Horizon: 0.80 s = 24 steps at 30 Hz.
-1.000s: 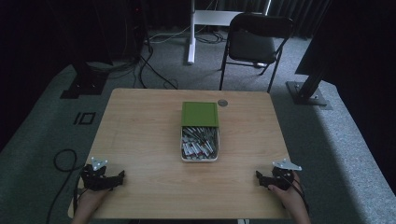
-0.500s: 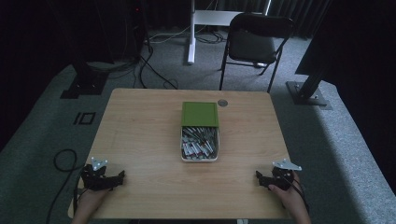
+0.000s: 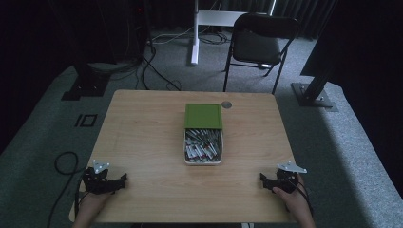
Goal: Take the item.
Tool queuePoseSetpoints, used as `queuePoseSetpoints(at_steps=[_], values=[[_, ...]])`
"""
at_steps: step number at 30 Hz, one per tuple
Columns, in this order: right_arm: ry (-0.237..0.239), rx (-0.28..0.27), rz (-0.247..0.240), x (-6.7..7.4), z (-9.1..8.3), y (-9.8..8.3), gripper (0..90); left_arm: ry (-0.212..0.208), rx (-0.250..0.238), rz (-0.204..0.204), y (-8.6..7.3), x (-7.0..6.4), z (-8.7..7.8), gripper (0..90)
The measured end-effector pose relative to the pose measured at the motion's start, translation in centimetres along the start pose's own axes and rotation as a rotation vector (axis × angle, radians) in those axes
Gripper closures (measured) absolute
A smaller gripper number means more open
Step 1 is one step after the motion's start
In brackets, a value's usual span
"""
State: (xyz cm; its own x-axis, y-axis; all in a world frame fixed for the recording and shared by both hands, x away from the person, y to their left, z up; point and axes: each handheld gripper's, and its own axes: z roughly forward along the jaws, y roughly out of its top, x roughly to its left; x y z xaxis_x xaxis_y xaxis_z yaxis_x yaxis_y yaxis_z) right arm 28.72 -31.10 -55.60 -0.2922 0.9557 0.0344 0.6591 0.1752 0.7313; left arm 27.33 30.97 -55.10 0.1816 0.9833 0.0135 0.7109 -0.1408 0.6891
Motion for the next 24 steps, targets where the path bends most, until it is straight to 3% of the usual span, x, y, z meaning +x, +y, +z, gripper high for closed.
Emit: queuePoseSetpoints(at_steps=[4, 24], values=[[-0.004, 0.012, -0.031, 0.4, 0.2, 0.6, 13.6, 0.0, 0.001, 0.001, 0.0, 0.0, 0.0, 1.4], [0.042, -0.13, -0.104, 3.7, -2.1, 6.4, 14.0, 0.0, 0.0, -0.001, 0.0, 0.0, 0.0, 1.4]])
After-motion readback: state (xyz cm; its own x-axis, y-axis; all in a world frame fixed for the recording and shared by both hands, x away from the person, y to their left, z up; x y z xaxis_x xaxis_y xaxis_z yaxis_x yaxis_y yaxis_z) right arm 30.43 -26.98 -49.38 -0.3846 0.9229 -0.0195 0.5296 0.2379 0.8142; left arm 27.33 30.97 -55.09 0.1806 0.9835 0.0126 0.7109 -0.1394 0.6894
